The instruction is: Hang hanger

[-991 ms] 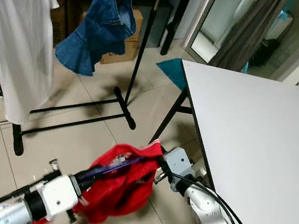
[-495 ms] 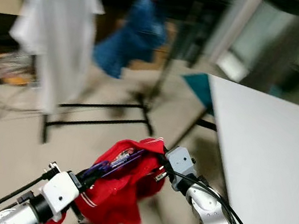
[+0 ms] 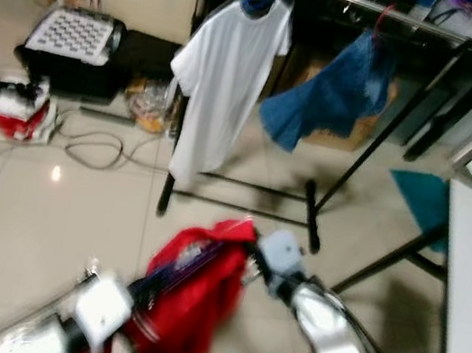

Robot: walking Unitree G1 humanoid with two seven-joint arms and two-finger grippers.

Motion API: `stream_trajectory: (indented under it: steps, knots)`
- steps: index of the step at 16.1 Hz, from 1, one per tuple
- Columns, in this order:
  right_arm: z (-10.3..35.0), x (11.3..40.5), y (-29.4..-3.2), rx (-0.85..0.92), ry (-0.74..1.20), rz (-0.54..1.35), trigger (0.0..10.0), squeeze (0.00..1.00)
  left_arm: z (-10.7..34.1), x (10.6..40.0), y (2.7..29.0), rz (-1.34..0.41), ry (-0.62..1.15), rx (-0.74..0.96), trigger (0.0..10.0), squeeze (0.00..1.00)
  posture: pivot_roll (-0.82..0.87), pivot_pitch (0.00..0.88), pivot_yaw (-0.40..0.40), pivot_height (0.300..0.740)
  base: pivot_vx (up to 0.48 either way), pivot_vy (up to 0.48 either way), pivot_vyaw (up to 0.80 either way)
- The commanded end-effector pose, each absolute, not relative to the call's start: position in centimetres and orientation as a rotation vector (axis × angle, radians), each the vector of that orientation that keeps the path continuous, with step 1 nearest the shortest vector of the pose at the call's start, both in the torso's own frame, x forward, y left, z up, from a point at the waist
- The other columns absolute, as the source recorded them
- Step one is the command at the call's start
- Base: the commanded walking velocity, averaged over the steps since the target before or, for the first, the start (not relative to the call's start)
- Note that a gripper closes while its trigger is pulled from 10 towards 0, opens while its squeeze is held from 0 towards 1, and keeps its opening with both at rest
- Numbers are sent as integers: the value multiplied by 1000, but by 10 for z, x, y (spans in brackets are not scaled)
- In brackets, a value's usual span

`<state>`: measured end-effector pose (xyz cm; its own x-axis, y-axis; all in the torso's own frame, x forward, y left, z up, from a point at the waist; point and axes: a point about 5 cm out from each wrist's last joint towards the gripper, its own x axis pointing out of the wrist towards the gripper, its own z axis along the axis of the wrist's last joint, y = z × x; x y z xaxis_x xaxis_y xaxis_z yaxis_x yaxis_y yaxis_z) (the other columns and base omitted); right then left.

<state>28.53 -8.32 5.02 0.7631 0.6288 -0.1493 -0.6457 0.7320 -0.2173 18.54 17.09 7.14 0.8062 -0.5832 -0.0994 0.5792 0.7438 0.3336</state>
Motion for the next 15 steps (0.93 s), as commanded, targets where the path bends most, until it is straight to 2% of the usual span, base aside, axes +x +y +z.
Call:
stream_trajectory:
  steps: [1,3,4,5,6,10,12,15]
  knots:
    - [50,288,-96,-283,75,661,10000,0,72,185,164,-640,-35,350,10000,0,298,111,-150,740,0,0,0]
    - [47,291,-98,-299,102,638,10000,0,71,189,162,-612,-46,333,10000,0,298,110,-149,740,0,0,0]
    - [48,291,-98,-300,91,639,8275,0,68,193,161,-598,-48,341,10000,0,298,110,-149,740,0,0,0]
    - [48,291,-98,-299,87,641,4824,0,67,195,161,-594,-51,343,10000,0,298,109,-151,740,0,0,0]
    - [49,292,-96,-293,79,647,0,0,67,198,160,-586,-56,344,10000,0,298,109,-151,740,0,0,0]
    - [57,300,-75,-306,37,652,0,0,58,207,147,-634,-57,424,10000,0,300,108,-151,740,0,0,0]
    - [64,309,-59,-338,10,637,0,0,50,205,132,-781,-63,565,10000,0,309,110,-155,740,0,0,0]
    - [71,319,-53,-358,3,593,0,0,50,204,124,-856,-82,598,10000,0,320,118,-159,740,0,0,0]
